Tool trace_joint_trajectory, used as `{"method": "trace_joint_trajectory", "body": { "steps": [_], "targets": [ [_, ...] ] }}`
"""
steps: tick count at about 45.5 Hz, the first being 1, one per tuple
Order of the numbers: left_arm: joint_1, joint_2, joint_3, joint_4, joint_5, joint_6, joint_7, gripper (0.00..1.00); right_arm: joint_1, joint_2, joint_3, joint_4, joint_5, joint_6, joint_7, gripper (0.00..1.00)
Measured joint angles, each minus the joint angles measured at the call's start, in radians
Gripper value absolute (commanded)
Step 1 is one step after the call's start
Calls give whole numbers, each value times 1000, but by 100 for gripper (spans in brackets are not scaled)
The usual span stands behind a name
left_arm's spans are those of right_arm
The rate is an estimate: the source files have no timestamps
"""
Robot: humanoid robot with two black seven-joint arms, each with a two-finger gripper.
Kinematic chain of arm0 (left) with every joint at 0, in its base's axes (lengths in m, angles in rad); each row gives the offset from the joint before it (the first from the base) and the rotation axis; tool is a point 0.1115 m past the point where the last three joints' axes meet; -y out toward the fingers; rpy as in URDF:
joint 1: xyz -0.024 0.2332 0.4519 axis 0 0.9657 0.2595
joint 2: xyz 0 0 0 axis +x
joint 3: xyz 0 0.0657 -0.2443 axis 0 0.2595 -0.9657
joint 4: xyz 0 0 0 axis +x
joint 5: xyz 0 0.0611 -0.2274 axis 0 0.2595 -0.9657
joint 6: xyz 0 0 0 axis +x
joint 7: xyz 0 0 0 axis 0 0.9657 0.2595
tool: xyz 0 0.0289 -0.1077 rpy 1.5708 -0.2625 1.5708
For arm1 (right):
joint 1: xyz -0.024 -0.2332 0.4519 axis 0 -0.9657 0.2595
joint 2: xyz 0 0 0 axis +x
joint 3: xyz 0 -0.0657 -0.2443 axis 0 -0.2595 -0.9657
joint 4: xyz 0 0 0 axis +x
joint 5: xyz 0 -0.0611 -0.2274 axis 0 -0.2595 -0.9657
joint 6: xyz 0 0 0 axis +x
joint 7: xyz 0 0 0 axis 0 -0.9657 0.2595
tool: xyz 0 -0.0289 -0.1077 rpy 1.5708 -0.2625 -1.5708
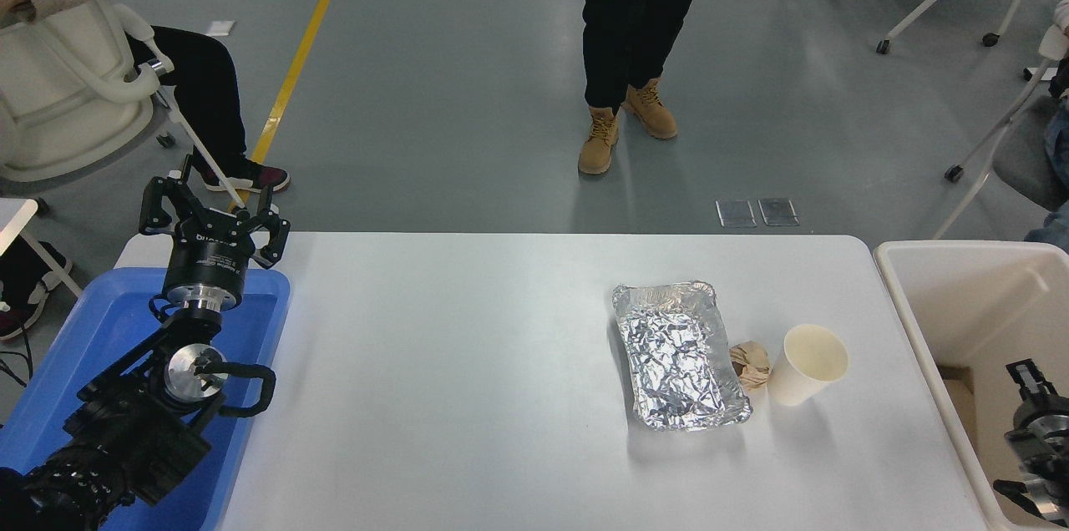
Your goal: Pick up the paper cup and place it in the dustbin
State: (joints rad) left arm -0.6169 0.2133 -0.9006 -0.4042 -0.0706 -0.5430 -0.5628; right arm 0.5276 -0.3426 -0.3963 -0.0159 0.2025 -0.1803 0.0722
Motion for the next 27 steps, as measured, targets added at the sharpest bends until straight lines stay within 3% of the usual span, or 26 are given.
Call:
{"method": "trace_joint_trajectory", "body": {
  "steps": [27],
  "targets": [
    [0,0,-1,0,0,0,0,99,412,-414,-168,455,-43,17,3,100]
  ]
}}
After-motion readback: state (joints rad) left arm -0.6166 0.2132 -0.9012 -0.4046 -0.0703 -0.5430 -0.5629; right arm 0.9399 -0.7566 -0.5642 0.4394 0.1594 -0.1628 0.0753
